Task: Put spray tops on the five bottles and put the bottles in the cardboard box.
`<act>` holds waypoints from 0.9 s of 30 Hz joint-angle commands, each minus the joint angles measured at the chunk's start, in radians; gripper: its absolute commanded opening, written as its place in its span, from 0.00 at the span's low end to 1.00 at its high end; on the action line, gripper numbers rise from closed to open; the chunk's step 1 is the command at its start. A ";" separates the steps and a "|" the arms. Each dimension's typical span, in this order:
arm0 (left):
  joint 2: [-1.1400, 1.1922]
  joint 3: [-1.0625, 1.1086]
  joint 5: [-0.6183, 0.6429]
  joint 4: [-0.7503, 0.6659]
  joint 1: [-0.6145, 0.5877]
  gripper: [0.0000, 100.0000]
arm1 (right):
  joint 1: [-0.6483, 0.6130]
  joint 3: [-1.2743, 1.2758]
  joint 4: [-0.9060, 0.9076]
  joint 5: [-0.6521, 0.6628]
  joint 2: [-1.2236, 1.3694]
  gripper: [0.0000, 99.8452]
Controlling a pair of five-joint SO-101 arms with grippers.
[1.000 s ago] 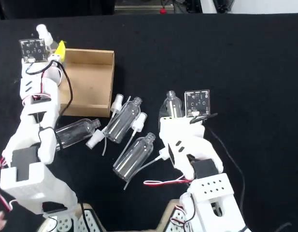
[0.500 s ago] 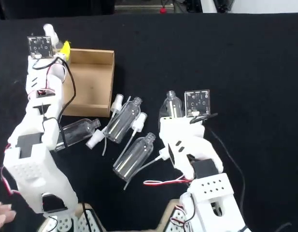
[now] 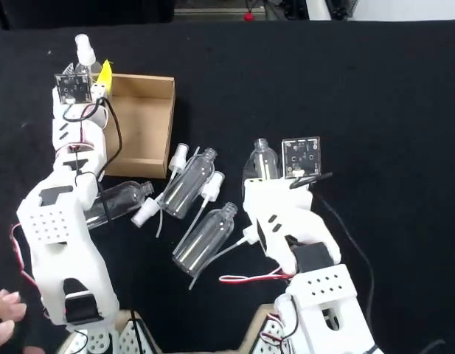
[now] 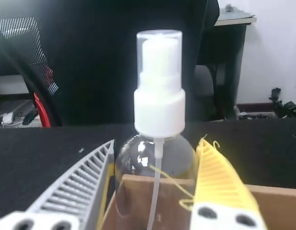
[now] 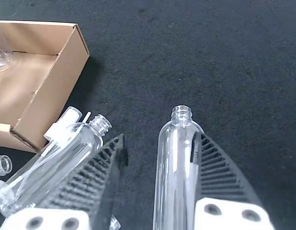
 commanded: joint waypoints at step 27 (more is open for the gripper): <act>-0.015 0.007 0.100 -0.048 -0.001 0.23 | 0.015 -0.033 -0.031 -0.009 -0.015 0.21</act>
